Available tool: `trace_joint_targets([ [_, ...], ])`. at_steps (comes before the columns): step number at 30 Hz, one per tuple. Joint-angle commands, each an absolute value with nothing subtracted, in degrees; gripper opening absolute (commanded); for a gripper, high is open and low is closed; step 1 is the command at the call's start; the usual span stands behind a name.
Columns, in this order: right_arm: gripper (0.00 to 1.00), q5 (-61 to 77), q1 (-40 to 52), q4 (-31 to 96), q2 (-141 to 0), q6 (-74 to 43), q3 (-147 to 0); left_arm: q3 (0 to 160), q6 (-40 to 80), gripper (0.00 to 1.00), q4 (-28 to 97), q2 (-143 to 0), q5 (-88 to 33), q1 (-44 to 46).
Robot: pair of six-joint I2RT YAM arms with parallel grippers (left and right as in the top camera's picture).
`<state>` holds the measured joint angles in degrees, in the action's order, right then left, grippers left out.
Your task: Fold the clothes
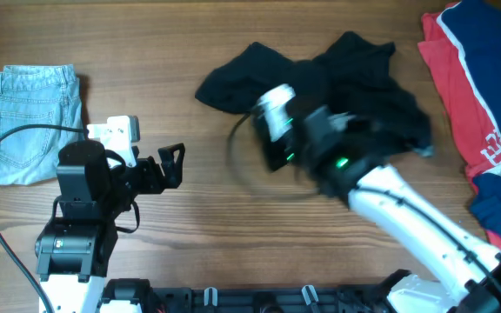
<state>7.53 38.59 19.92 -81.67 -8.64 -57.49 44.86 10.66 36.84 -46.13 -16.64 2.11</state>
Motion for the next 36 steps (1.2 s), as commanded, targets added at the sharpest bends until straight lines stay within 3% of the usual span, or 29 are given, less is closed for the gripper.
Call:
trace_joint_targets([
  [1, 0.47, 5.85, 42.19, 22.17, -81.14, -10.57, -57.54, 45.80, 11.20, 1.00, 36.62, -46.11, -17.56, 1.74],
  [3, 0.62, -4.05, 40.36, 26.28, -80.18, -11.84, -57.54, 45.80, 11.20, 1.00, 36.82, -46.11, -17.58, 1.74],
  [6, 0.72, -12.82, 37.21, 28.56, -77.03, -15.27, -57.54, 45.80, 11.25, 1.00, 37.65, -46.11, -18.31, 1.74],
  [12, 0.75, -19.25, 22.50, 35.16, -67.83, -17.74, -57.54, 45.76, 16.86, 1.00, 38.37, -49.80, -27.24, 3.03],
  [17, 0.79, -15.29, 10.85, 43.35, -67.29, -21.39, -57.54, 45.76, 17.91, 1.00, 35.99, -62.02, -27.64, 12.32],
  [24, 0.81, -15.16, 8.64, 46.35, -67.29, -21.02, -57.54, 45.76, 25.43, 1.00, 22.70, -84.55, -27.57, 20.49],
  [32, 0.81, -15.16, 8.64, 47.18, -67.29, -21.02, -57.52, 45.76, 26.46, 1.00, 9.78, -102.48, -27.44, 21.26],
  [34, 0.81, -15.16, 8.64, 47.24, -67.29, -20.99, -57.52, 45.76, 26.41, 0.89, 9.85, -104.49, -28.18, 21.76],
  [35, 0.81, -15.16, 8.64, 47.22, -67.29, -21.04, -57.52, 45.76, 26.41, 0.61, 9.85, -104.79, -29.12, 22.20],
  [36, 0.81, -15.18, 8.64, 47.22, -67.29, -21.04, -57.52, 45.76, 26.41, 0.41, 9.78, -104.77, -30.33, 22.59],
])
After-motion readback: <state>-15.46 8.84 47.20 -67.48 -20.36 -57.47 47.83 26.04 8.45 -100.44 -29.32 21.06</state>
